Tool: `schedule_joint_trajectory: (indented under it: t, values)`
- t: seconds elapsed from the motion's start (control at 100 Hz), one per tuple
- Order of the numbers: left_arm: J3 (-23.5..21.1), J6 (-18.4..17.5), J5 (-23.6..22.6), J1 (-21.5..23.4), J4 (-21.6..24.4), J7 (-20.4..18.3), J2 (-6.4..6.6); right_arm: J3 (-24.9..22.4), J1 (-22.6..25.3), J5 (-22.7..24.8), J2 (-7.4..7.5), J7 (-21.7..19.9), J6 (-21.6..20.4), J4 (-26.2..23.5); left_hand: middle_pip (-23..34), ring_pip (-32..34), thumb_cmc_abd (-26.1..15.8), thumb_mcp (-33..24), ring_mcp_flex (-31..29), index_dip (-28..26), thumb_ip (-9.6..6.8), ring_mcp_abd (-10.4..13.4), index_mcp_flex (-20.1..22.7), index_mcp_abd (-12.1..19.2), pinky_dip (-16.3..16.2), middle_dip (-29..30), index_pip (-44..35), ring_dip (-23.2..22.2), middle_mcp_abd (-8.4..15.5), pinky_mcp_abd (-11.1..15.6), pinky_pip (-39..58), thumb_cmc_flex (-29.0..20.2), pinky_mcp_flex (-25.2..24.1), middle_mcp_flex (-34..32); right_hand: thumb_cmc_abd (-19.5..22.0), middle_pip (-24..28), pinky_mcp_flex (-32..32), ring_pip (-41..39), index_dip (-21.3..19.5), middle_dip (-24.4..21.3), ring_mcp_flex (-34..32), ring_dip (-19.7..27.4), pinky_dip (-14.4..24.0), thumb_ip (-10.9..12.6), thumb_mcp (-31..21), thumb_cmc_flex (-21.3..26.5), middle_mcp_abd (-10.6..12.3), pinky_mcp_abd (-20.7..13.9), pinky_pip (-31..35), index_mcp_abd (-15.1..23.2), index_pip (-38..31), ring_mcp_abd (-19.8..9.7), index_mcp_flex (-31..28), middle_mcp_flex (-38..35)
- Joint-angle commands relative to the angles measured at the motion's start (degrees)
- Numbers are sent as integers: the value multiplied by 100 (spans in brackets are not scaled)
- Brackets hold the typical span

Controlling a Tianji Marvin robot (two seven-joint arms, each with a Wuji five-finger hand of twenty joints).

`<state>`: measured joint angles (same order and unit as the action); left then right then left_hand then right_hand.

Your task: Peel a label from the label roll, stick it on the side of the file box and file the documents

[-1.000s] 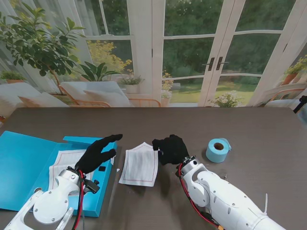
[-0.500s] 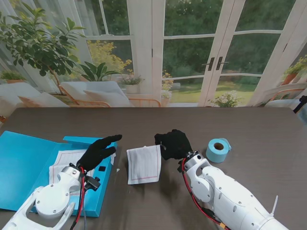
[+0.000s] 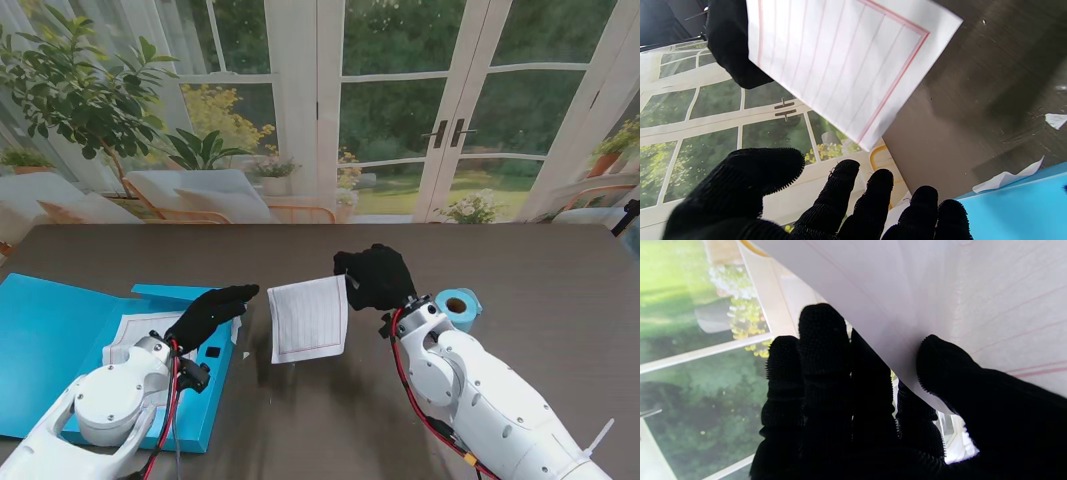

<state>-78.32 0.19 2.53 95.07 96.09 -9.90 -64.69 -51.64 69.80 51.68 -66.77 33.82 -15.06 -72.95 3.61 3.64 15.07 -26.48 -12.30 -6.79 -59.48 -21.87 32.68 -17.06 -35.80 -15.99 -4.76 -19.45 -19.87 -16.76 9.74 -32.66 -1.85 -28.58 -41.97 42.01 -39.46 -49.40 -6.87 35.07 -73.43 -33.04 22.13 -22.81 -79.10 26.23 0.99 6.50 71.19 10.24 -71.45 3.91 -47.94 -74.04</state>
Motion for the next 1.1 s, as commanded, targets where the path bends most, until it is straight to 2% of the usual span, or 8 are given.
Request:
schedule_joint_trajectory:
  t: [0.0,0.16,0.47,0.64,0.89,1.09]
  values:
    - [-40,89,85,-44,-34,-199,17,-144,22,23,29,-93,-33,-233,48,54,-203,172,-59,-16,224,-55,-90,11,-140,-112,105,-80,-31,52,121,296,42,-88,-77,72,-1005,-89,-62,114,-171,-52,43,-111,-546,283,-139,-61,160,100,-395,23,-150,-227]
    - [-78,207,271,-122,-108,-353,24,-423,94,15,34,-148,-50,-535,73,66,-206,278,-81,-20,354,-63,-126,-16,-219,-191,113,-133,-83,63,154,462,44,-97,-74,63,-994,-88,-60,126,-168,-47,55,-105,-529,299,-163,-41,150,87,-393,41,-148,-226]
    - [8,178,363,-421,-397,-497,29,-741,304,-96,11,-215,-180,-1069,68,58,-65,369,-70,-18,574,-6,-271,66,-350,-290,153,-192,7,103,174,798,3,-48,-51,44,-973,-68,-55,141,-162,-35,79,-92,-495,324,-182,-14,133,63,-386,68,-149,-221]
    - [95,57,576,-637,-556,-665,33,-759,408,-124,-8,-181,-234,-1276,62,54,3,378,-61,-14,699,49,-353,273,-390,-321,169,-206,79,137,160,991,-16,2,-45,35,-973,-58,-55,146,-163,-30,91,-87,-486,331,-177,-14,129,57,-383,64,-148,-217]
    - [238,-184,753,-889,-762,-959,68,-738,539,-254,-52,-164,-244,-1494,57,50,249,320,-24,-37,805,163,-373,458,-437,-360,144,-228,220,215,141,1200,-70,89,-47,26,-954,-45,-54,152,-162,-26,103,-83,-477,344,-192,14,112,41,-377,78,-149,-219]
    - [311,-343,848,-976,-829,-1218,115,-682,553,-277,-73,-107,-207,-1524,84,74,589,162,-64,-103,807,206,-193,591,-482,-399,40,-259,313,211,149,1204,-67,39,-34,22,-955,-43,-55,158,-163,-27,114,-82,-467,345,-198,14,108,24,-374,89,-143,-215]
